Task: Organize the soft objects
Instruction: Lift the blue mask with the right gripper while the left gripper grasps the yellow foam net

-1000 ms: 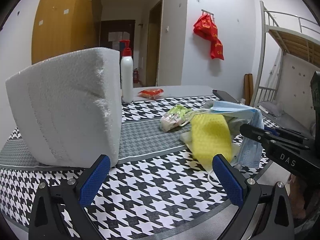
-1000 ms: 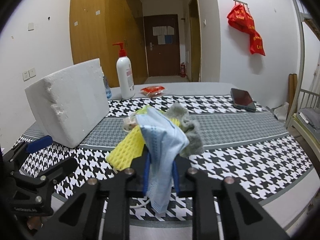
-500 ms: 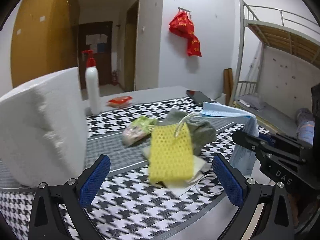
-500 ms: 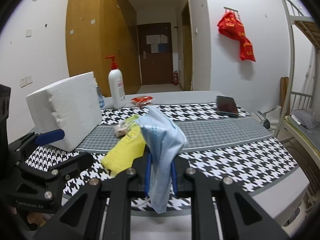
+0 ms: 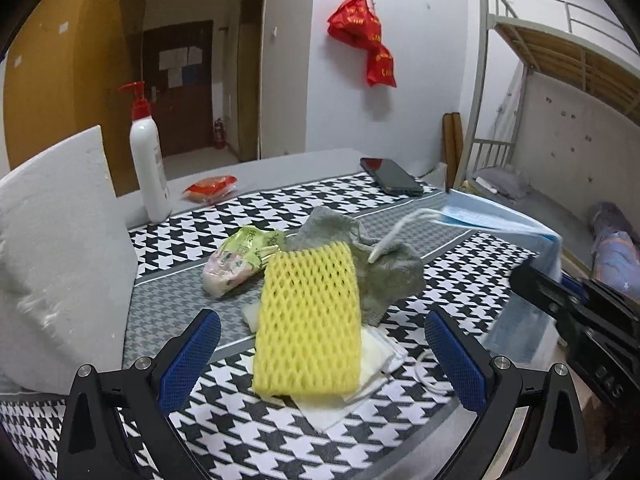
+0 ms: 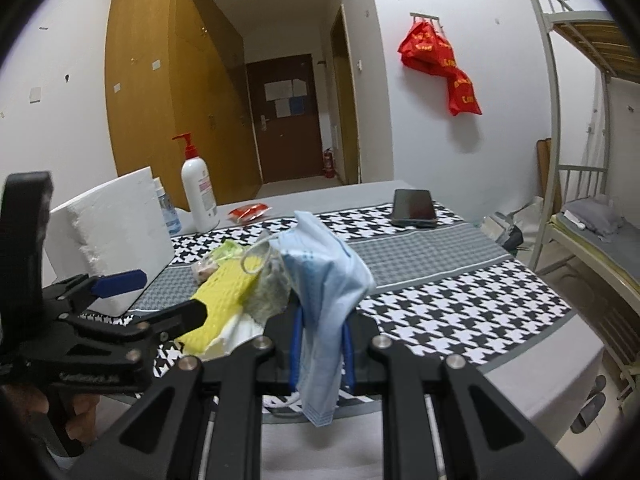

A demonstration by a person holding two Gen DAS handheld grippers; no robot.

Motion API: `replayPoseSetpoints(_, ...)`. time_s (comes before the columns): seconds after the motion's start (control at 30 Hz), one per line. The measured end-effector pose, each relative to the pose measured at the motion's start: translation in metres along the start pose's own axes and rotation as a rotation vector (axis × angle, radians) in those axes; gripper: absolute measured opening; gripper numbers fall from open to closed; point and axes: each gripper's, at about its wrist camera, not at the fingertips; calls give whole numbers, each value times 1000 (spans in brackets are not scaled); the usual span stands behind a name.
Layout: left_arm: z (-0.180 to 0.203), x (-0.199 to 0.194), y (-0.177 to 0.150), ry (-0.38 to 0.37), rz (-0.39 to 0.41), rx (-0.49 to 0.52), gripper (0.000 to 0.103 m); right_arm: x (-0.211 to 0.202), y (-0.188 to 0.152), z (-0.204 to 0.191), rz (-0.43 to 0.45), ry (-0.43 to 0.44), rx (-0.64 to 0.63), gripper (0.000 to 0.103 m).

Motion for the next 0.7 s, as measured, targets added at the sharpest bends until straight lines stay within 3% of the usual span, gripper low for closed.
replayPoseSetpoints(0.17, -1, 15, 6, -4, -30, -13, 94, -1, -3, 6, -4, -6, 8, 21)
replayPoseSetpoints(0.33, -2, 34, 8, -30, -97, -43, 81, -3, -6, 13, -1, -9, 23, 21)
replayPoseSetpoints(0.7, 2, 55, 7, -7, -156, -18, 42, -2, -8, 18, -12, -6, 36, 21)
Point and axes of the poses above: each gripper's, at about its wrist camera, not at the fingertips, and x roughly the way its jaws point, z to its right, y to its top, and after that the axes turned 4 degrees about y, right-handed
